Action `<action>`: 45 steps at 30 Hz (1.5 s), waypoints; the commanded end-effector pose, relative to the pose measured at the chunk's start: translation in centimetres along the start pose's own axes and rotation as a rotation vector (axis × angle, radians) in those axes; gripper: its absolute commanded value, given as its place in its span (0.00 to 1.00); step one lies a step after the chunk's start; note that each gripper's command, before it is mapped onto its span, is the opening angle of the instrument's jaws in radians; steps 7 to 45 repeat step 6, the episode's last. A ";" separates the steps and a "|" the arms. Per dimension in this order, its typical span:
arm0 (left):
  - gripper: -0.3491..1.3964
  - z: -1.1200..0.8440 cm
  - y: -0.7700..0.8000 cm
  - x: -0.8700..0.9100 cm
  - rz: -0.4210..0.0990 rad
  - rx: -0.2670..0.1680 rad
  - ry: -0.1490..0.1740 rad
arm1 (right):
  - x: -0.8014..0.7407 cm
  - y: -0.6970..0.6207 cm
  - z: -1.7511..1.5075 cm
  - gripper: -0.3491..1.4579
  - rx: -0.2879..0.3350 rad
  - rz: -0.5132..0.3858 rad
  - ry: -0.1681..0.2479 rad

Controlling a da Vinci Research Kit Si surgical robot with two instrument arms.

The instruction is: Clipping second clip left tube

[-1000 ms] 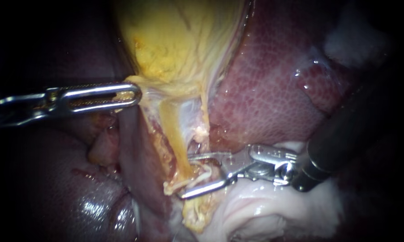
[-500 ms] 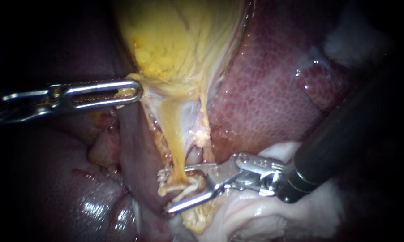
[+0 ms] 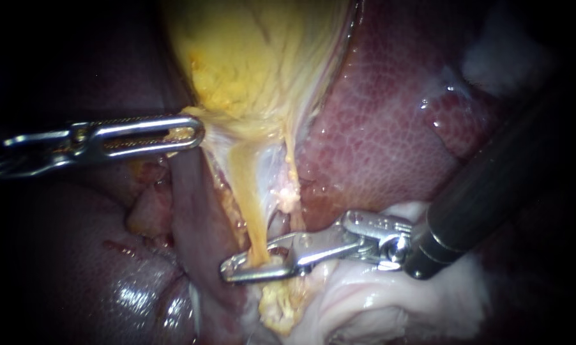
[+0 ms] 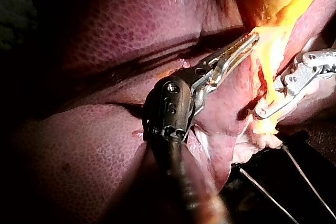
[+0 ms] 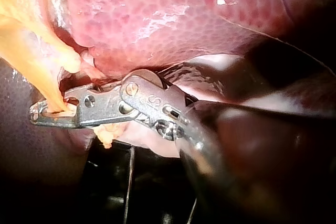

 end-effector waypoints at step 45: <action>0.00 0.00 0.00 0.00 0.000 0.000 0.000 | -0.02 0.04 -0.04 0.01 -0.003 0.006 0.001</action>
